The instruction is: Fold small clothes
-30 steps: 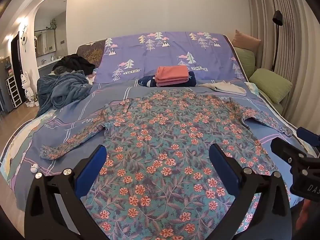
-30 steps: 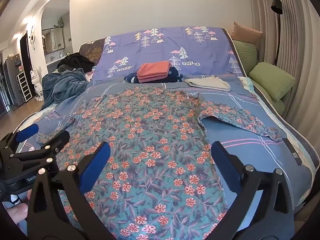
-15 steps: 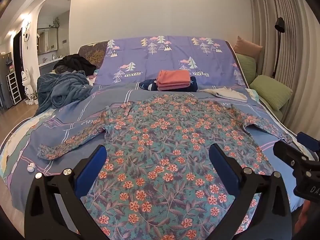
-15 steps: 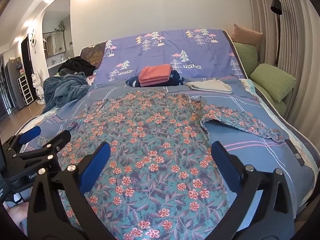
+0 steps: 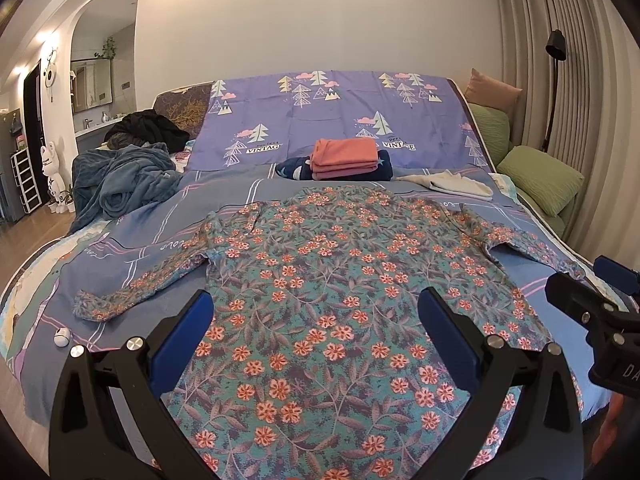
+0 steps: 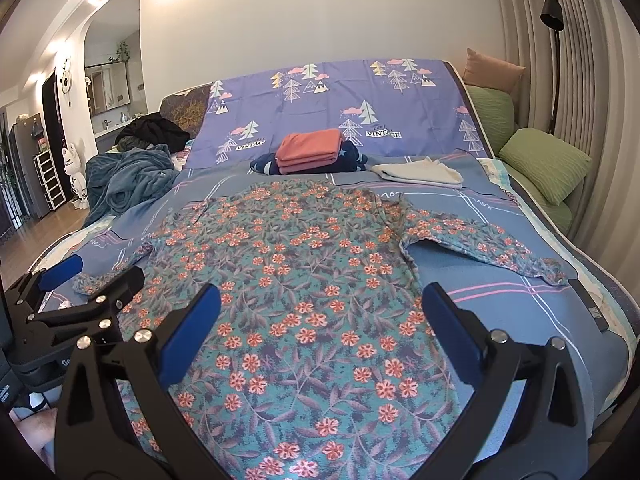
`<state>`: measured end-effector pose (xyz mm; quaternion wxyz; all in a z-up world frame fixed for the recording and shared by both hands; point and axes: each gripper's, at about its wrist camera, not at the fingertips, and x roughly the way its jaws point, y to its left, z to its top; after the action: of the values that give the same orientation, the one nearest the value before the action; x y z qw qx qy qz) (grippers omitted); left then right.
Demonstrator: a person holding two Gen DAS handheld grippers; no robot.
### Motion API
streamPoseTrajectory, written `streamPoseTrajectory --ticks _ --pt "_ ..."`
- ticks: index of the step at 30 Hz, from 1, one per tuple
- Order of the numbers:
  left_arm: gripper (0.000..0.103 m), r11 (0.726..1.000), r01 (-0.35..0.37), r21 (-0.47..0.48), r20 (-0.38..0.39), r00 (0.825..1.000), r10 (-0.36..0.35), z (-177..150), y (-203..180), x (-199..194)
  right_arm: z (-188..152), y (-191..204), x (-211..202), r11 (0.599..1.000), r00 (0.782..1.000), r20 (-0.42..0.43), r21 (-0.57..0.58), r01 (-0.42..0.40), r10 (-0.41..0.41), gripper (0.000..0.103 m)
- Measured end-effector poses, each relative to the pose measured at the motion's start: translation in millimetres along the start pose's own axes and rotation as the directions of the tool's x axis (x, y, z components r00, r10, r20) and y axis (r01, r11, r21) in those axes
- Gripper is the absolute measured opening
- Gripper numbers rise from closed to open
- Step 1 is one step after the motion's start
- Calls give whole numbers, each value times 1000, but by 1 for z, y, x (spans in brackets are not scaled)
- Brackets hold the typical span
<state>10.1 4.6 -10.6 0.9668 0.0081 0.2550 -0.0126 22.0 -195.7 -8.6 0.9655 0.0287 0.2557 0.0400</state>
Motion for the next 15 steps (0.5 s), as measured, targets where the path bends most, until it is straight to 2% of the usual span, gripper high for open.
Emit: streamPoseTrajectory --ticks 15 --pt "102 1000 21 4 12 1000 -21 -1 -3 -7 3 2 -5 1000 1000 13 -4 -3 3 101"
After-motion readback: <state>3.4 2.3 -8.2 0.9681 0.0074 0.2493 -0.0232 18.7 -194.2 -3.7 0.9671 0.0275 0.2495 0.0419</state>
